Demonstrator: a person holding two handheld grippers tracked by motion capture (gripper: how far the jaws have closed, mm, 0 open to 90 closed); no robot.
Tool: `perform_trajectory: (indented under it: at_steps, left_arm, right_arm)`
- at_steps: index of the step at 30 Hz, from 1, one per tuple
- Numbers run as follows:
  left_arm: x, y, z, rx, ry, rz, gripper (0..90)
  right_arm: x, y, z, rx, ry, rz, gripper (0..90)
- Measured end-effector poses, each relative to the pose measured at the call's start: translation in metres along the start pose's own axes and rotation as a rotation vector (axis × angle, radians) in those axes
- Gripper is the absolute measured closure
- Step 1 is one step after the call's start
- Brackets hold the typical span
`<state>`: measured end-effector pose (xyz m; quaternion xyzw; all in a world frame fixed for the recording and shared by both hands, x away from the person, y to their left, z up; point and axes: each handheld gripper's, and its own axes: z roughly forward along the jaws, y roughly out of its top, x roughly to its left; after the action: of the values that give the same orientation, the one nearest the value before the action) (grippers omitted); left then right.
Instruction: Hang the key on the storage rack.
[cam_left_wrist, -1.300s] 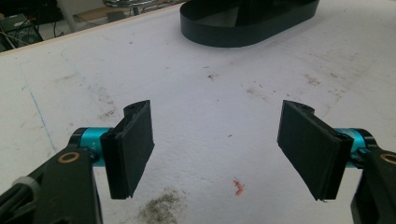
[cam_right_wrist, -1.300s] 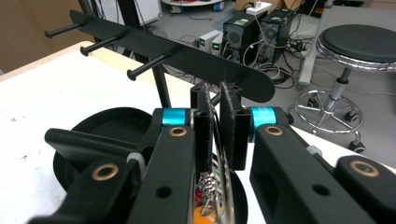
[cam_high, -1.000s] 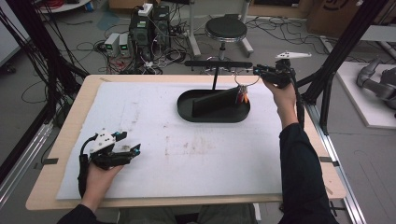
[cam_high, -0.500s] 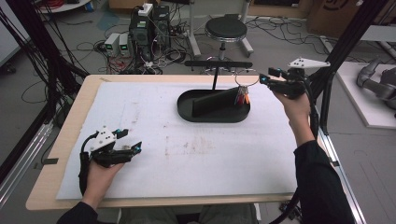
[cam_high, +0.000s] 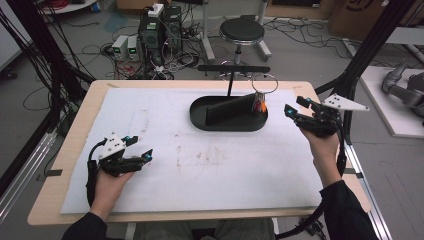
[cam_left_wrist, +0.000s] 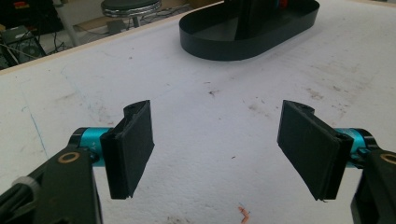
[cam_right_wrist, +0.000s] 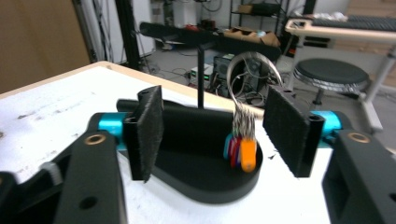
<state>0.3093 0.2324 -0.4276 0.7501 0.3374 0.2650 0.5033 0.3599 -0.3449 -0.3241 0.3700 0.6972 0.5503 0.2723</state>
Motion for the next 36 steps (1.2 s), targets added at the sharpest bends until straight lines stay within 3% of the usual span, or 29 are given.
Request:
perform_trajectory:
  at_steps: [10,29,36]
  left_arm:
    - [0.000,0.004,0.005,-0.007,0.001,0.010,26.8]
    - [0.003,0.005,0.005,-0.009,0.014,0.012,26.8]
    - [0.001,0.006,0.001,-0.012,0.026,0.023,26.8]
  right_arm:
    - [0.007,-0.061,-0.009,0.013,-0.044,0.099,33.9]
    - [0.012,-0.075,-0.008,0.060,-0.052,0.062,32.6]
    - [0.009,-0.079,-0.005,0.115,-0.054,0.035,31.5]
